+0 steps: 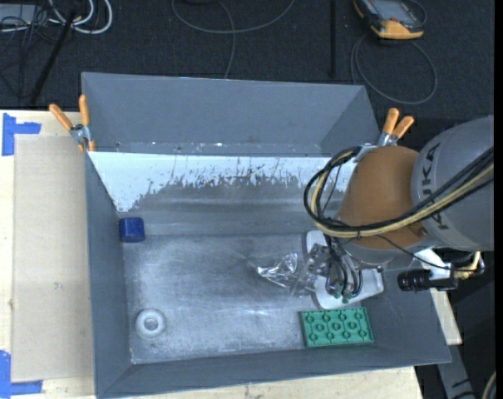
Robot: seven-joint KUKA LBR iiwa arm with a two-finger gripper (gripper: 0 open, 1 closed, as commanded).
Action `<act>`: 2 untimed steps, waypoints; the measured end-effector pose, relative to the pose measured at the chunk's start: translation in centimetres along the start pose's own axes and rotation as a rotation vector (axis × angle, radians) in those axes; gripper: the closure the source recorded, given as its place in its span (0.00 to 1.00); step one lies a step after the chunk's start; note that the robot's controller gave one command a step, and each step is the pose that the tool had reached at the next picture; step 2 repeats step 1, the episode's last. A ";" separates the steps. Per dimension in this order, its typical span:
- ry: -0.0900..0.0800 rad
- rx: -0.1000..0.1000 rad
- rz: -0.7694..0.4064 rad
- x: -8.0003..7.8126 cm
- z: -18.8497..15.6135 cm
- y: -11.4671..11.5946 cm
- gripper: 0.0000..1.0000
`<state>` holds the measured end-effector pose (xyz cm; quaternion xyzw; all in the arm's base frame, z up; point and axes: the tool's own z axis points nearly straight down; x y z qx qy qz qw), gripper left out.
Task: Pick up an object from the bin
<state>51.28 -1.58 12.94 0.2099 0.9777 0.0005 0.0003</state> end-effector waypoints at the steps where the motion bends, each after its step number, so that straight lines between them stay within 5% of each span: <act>1: 0.001 0.000 -0.003 0.0 -1.7 0.0 1.00; 2: 0.001 0.000 -0.003 0.0 -1.7 0.0 1.00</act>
Offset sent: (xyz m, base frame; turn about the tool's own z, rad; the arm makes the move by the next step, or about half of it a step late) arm 0.0000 0.0000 0.0174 0.0000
